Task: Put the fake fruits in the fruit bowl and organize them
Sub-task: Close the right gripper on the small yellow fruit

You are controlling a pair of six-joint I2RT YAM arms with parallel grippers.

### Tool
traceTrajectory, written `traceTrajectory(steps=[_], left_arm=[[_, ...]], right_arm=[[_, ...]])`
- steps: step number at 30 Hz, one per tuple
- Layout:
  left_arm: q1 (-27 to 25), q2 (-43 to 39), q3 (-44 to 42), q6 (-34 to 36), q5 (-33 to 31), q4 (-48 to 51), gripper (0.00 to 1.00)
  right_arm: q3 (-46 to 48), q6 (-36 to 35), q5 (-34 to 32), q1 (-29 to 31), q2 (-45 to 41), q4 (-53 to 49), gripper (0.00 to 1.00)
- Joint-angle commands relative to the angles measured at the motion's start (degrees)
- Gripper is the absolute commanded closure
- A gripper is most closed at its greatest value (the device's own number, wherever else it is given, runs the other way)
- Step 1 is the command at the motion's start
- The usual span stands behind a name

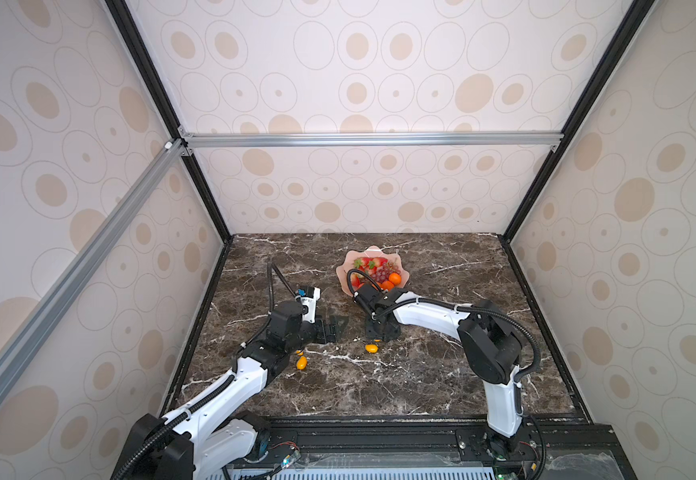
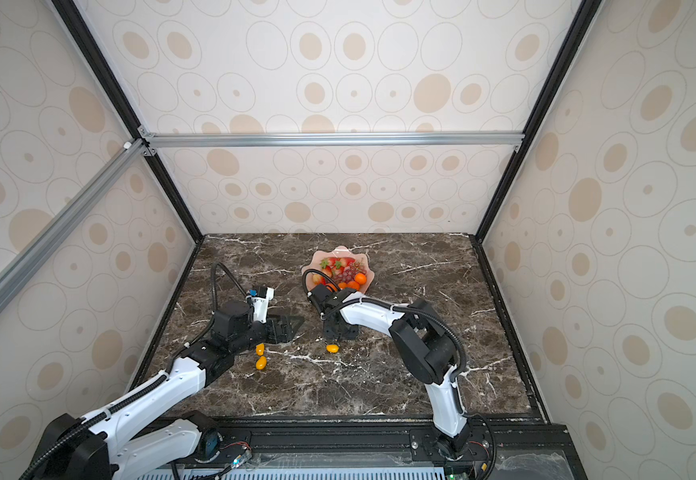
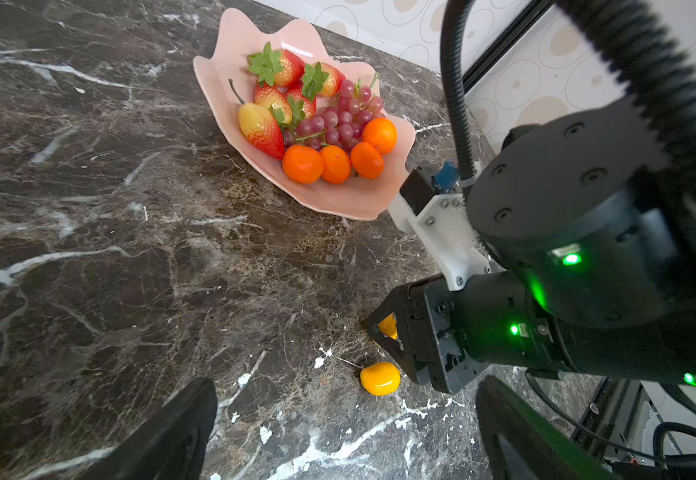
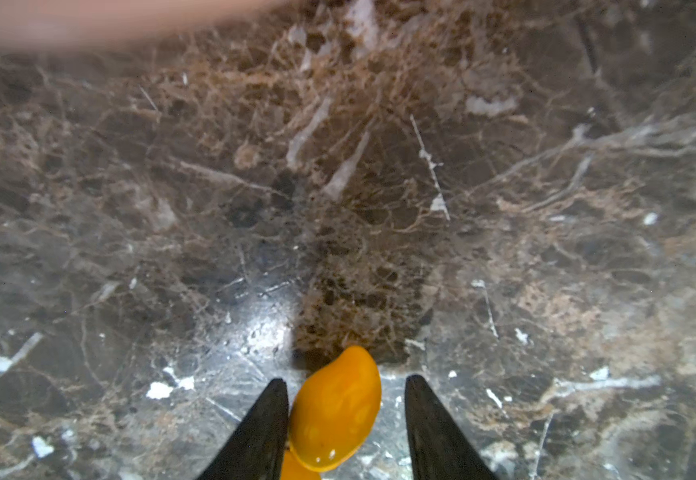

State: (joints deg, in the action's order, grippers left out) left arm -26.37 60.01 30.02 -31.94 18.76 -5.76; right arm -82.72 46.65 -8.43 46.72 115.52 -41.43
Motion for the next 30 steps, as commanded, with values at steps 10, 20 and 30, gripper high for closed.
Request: traceTrajectory(steps=[10,20,30], left_arm=[[0.0,1.2,1.9,-0.9,0.2,-2.0,0.02],[0.0,1.3,2.1,-1.5,-1.4,-1.3,0.02],[0.0,1.5,2.9,-2.9,-5.7,1.1,0.02]], right_arm=[[-1.3,0.0,-0.7,0.3,2.2,-1.6,0.56],[-0.6,-0.2,-0.1,0.3,2.2,-0.9,0.66],[1.1,0.1,0.3,0.3,0.2,0.0,0.7]])
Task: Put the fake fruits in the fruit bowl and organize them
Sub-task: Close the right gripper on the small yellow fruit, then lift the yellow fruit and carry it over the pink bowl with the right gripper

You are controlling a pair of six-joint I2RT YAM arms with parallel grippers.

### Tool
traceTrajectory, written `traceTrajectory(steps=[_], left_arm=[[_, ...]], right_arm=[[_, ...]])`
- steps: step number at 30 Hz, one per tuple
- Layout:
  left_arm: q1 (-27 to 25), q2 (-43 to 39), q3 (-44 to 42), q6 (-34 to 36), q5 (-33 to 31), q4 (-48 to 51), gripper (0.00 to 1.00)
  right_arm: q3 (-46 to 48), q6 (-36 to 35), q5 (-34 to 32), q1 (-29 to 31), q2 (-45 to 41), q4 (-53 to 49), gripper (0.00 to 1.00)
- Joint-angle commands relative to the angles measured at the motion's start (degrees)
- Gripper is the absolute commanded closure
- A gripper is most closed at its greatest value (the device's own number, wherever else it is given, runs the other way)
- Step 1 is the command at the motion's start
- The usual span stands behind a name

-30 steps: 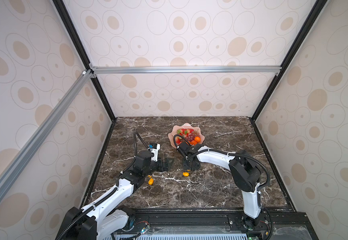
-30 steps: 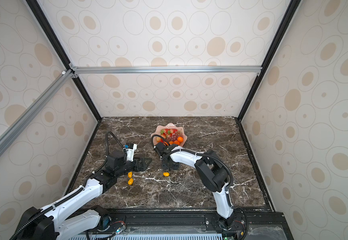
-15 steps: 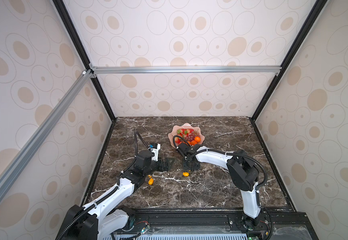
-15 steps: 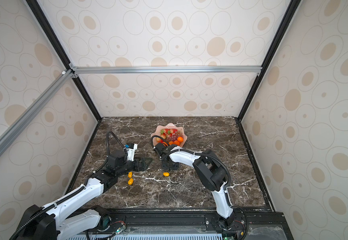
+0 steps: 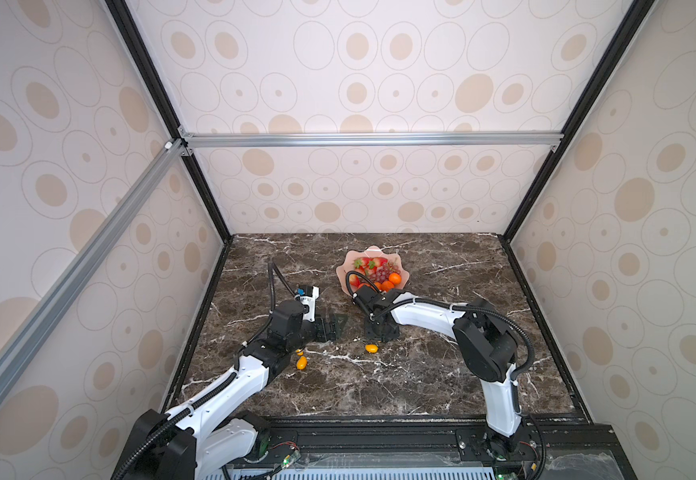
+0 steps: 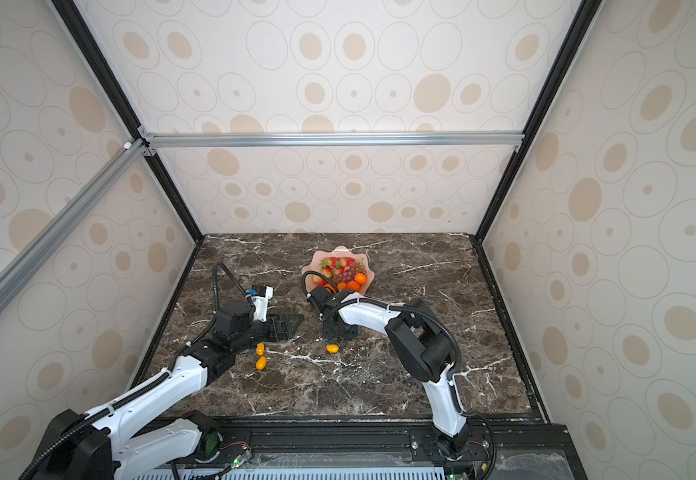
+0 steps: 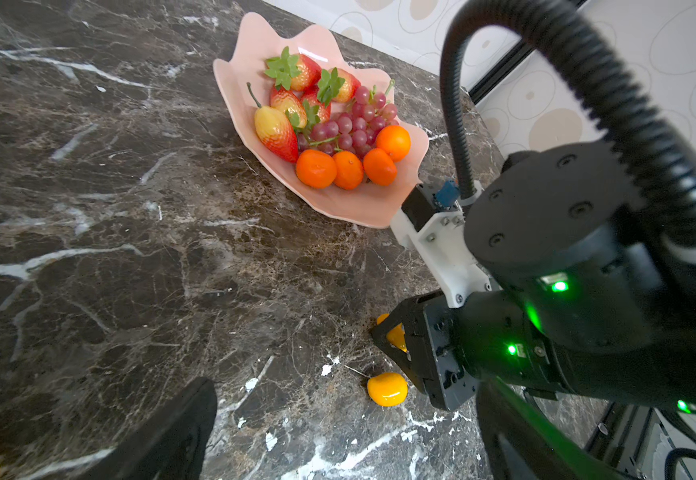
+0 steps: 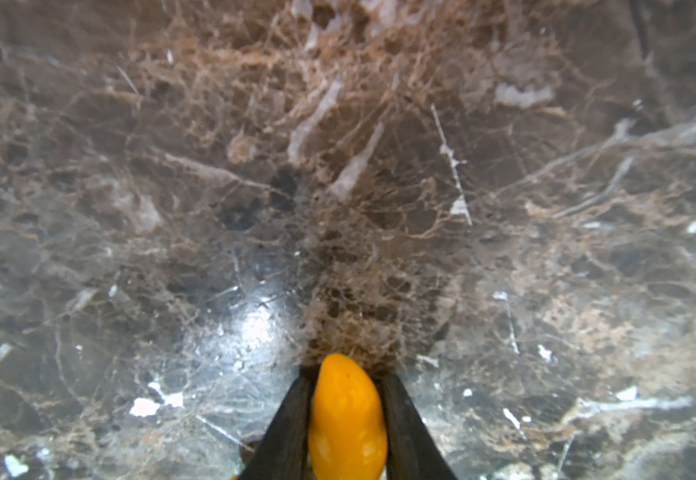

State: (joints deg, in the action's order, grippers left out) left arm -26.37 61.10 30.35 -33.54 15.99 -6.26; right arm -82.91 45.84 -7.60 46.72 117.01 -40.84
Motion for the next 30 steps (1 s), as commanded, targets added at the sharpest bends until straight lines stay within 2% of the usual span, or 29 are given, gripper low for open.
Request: traceTrajectory(steps=[1,5,10,15,22,30], left_arm=[[0.0,0.5,2.9,-1.5,-4.4,2.3,0.02],[0.1,1.1,4.5,-4.3,-9.6,5.3,0.02],[0.1,0.0,3.3,-6.1,-10.4,1.4,0.02],[0.3,-1.4,-0.1,-5.8,-5.9,-8.2,0.02],[0.3,2.9,4.8,-3.3,-4.1,-5.8,0.02],[0.3,6.1,7.2,-3.8,-1.6,-8.8,0.02]], right_arm=[[1.4,0.8,-0.8,0.3,-1.4,-0.4,0.7],[1.3,0.6,-1.1,0.3,-2.5,-0.9,0.7],[5.4,0.9,-1.1,0.3,-7.1,3.8,0.7],[8.3,-0.7,-2.3,0.3,-11.5,7.3,0.7],[7.0,-3.7,-3.2,0.0,-15.2,6.6,0.7],[2.6,-4.6,-1.9,-1.3,-17.3,5.4,0.7]])
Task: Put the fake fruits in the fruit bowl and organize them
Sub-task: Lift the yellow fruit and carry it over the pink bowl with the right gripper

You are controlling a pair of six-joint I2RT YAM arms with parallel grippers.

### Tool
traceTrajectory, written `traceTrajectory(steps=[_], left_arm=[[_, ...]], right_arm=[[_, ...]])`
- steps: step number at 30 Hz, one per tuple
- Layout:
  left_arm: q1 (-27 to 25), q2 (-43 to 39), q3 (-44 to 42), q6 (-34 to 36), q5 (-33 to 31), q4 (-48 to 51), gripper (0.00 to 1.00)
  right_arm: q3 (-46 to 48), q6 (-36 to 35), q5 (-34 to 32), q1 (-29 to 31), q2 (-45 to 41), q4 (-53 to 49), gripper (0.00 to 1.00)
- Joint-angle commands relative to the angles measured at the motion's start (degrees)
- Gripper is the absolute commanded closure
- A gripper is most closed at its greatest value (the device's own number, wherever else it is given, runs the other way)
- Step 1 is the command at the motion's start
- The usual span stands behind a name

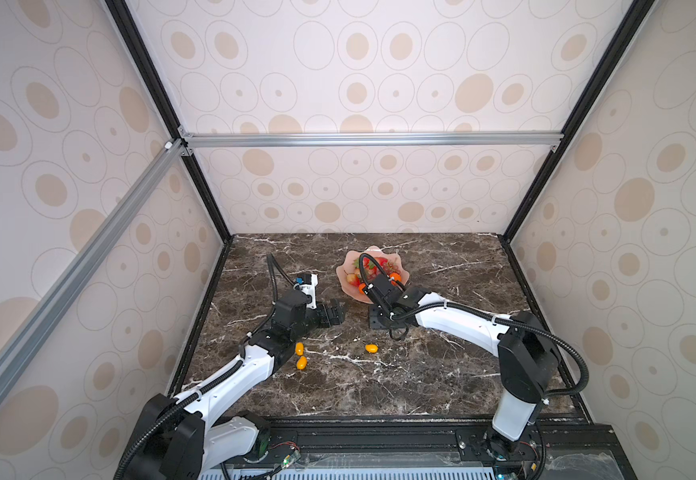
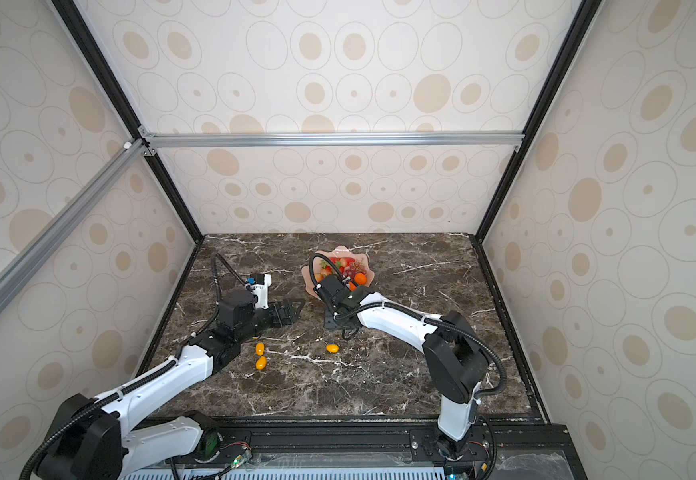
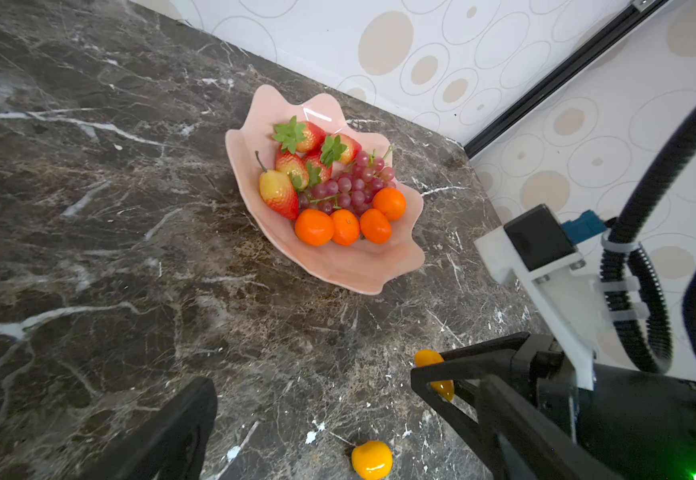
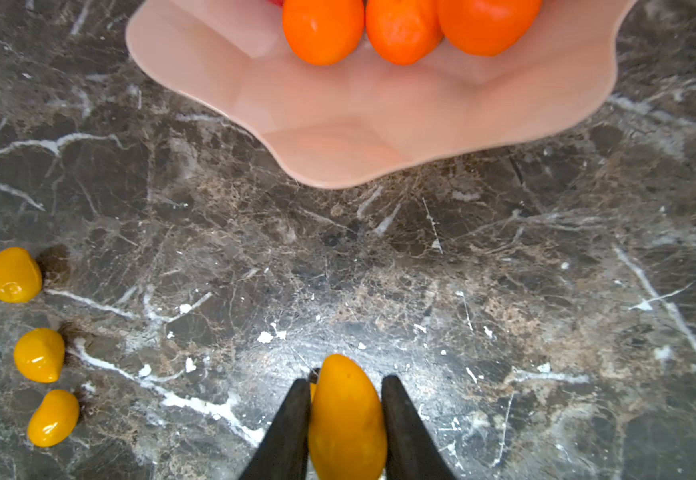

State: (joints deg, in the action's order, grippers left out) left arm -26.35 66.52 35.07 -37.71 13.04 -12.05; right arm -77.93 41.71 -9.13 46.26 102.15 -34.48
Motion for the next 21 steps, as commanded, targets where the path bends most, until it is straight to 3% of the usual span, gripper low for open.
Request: traceTrajectory(steps=[1,12,21], left_arm=[[0.2,1.2,2.5,0.3,1.3,-3.6,0.02],[0.5,5.3,4.6,-0.3,-1.2,-7.0,0.02],[0.8,8.7,5.3,-1.2,-1.7,-9.3,0.02]], right_arm=[[-2.7,-0.7,0.0,-1.3,-2.4,-0.6,0.7],[-9.6,-3.6,0.8,-5.3,1.1,-0.1,0.7],[-17.8,-6.9,0.8,-8.1,9.0,-2.2,0.7]])
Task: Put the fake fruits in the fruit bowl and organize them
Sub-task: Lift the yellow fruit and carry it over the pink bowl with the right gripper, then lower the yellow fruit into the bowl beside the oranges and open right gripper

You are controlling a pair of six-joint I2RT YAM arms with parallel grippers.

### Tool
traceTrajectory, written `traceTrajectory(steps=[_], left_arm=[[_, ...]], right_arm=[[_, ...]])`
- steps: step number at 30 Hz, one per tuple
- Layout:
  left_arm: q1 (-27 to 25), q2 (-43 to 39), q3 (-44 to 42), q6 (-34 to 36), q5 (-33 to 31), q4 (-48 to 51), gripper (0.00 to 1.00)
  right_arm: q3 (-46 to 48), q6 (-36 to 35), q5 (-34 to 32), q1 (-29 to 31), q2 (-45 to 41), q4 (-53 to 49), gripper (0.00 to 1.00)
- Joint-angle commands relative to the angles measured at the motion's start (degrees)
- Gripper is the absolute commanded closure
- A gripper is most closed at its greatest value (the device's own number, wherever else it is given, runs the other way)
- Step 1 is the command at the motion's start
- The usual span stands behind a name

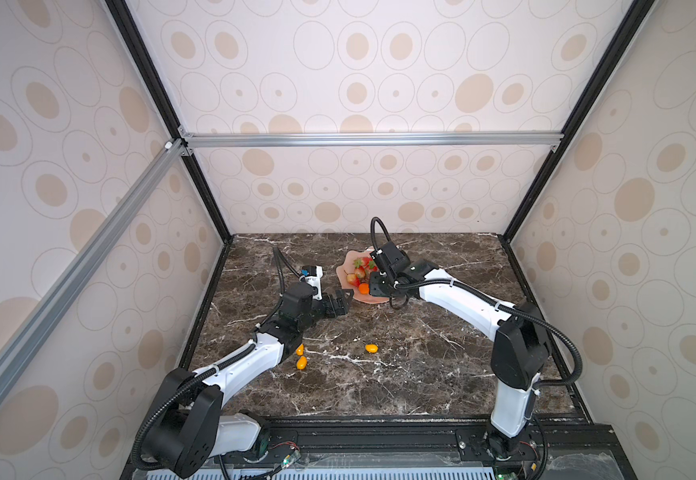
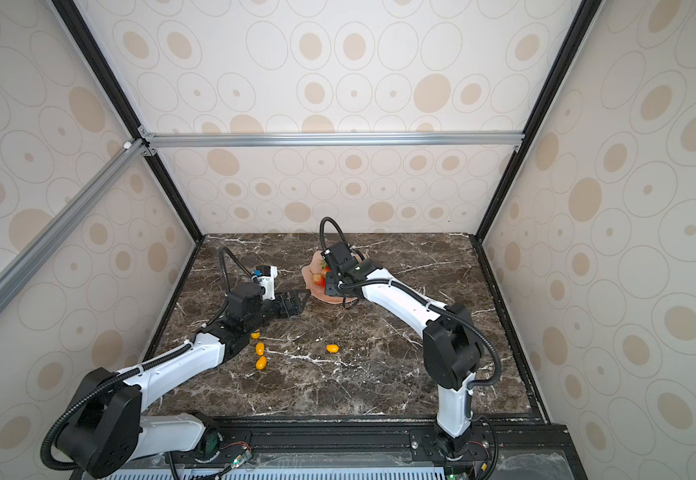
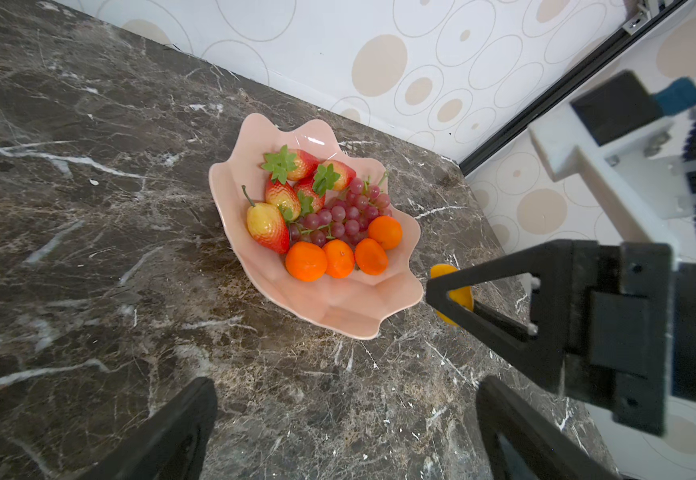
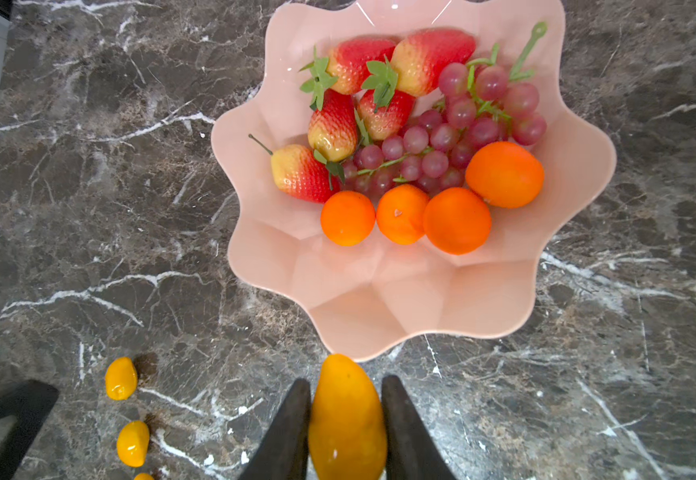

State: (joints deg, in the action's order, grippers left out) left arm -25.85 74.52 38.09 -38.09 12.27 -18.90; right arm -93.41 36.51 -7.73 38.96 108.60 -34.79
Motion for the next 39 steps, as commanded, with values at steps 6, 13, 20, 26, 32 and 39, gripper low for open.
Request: traceTrajectory(steps=[6,13,20,26,32,39], left_arm=[[0.8,2.1,2.6,-1.5,0.2,-3.2,0.02],[0.9,3.7,3.5,-1.5,0.6,-2.4,0.02],[1.2,4.3,3.9,-1.2,1.2,-1.3,0.02],[1.3,3.0,2.2,-1.6,1.2,-2.2,0.02],[1.4,2.5,1.1,-1.4,1.5,-2.6,0.02],[1.4,3.3,0.9,-2.1,2.9,-4.1,0.02]], right_arm=[[-8.3,-3.2,0.3,-2.7,9.3,-3.6,0.7],[-15.2,-4.1,1.8,-4.1,16.4,-5.7,0.7],[-22.3,-4.8,3.7,-4.9,21.9,-8.9,0.7],[-21.5,-4.8,6.9,-4.9,21.8,-9.1,0.7],[-14.8,-6.8,10.5,-4.8,18.0,-4.8,0.7],[-13.7,-8.3,13.7,-4.9,18.3,-4.6,0.69]])
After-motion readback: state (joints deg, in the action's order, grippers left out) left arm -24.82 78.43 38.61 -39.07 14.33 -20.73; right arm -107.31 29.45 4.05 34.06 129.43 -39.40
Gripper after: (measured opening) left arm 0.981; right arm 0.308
